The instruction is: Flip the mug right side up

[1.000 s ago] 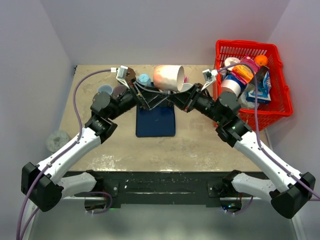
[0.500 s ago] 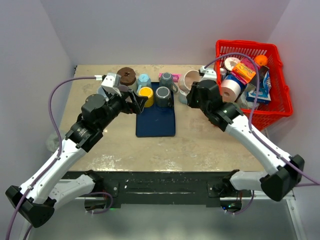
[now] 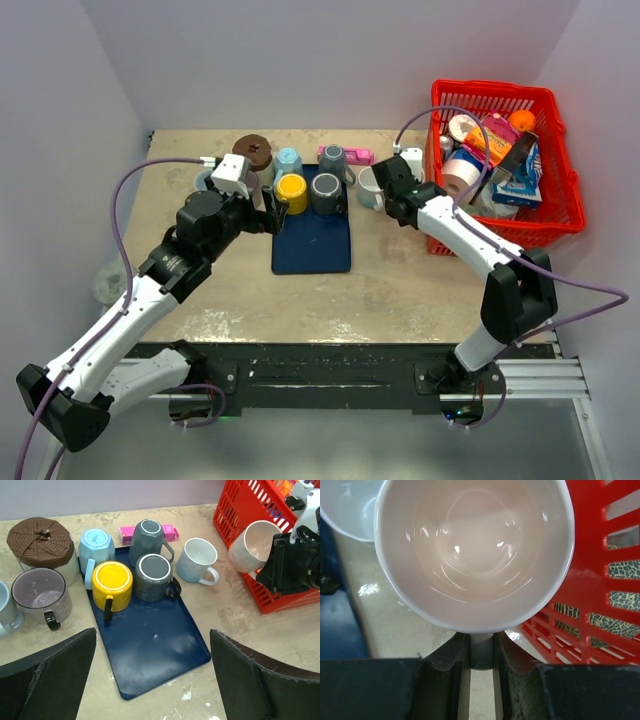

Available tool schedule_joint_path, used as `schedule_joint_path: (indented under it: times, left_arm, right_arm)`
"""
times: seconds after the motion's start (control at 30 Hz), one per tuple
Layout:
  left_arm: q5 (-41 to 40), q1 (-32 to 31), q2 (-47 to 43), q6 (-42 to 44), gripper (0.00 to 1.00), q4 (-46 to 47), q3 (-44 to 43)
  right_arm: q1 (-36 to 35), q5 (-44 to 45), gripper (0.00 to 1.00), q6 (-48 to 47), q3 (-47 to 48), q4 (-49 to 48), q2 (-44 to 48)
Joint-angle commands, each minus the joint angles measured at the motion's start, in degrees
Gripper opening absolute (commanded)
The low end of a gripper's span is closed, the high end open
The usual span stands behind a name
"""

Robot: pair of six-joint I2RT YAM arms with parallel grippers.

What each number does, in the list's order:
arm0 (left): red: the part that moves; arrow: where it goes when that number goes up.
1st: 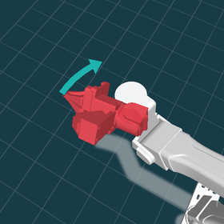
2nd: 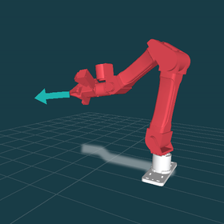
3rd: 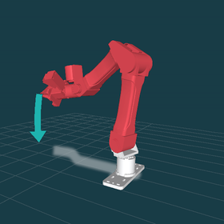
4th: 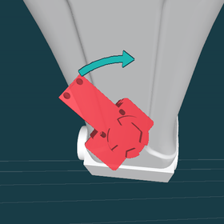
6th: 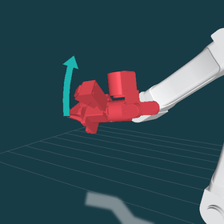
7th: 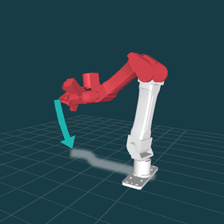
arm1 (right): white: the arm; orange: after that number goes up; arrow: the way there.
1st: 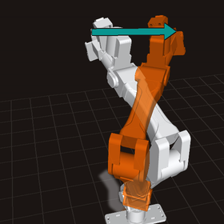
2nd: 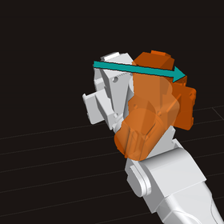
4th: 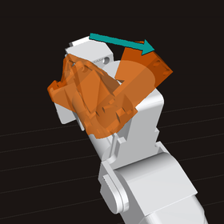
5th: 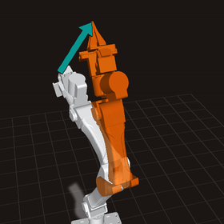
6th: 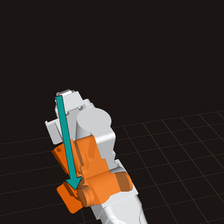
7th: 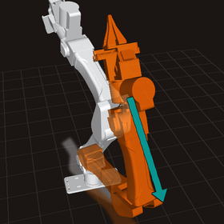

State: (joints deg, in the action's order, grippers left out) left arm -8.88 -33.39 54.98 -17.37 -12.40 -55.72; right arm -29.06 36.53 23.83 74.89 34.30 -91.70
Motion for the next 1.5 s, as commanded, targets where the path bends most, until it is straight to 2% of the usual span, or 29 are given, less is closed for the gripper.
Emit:
schedule_joint_path:
  times: [0.0, 0.43, 0.87, 1.1, 1.2, 1.3, 1.33, 1.4, 1.43, 1.47]
  left_arm:
    - [-1.14, 0.16, -0.23, 1.46, 0.99, 1.24, 0.27]
    - [-1.05, 0.16, -0.31, 1.46, 0.99, 0.89, 0.7]
    - [-0.96, 0.25, 0.13, 1.54, 0.99, 0.8, 0.88]
    - [-0.96, 0.25, 0.57, 1.55, 0.99, 0.8, 0.88]
    - [-0.7, 0.25, 0.83, 1.46, 0.99, 0.8, 0.79]
    - [-0.52, 0.16, 1.01, 1.37, 0.99, 0.8, 0.79]
    - [-0.52, 0.16, 1.09, 1.46, 0.99, 0.72, 0.79]
    - [-0.52, 0.25, 1.09, 1.54, 0.99, 0.71, 0.79]
    - [-0.52, 0.25, 1.09, 1.55, 0.99, 0.71, 0.79]
    - [-0.61, 0.25, 1.27, 1.55, 0.99, 0.71, 0.79]
  right_arm:
    - [3.65, 0.13, 0.0, -0.63, 2.8, -5.73, -0.75]
    - [9.45, -7.09, 0.0, 0.16, 5.61, -8.46, -10.6]
    - [13.15, -15.87, 0.0, 1.04, 7.28, -9.78, -14.73]
    - [13.5, -17.28, 0.0, 1.83, 7.37, -10.22, -15.7]
    - [13.5, -18.42, 0.07, 1.83, 6.58, -11.36, -15.61]
    - [13.59, -19.13, 0.22, 2.0, 6.49, -11.54, -16.05]
    - [13.59, -19.74, 0.31, 2.0, 6.58, -11.54, -16.05]
    - [13.5, -19.92, 0.4, 2.18, 6.32, -11.45, -16.05]
    - [13.5, -20.01, 0.53, 2.27, 6.23, -11.45, -15.53]
    - [13.5, -19.92, 0.56, 2.62, 6.14, -10.93, -15.18]
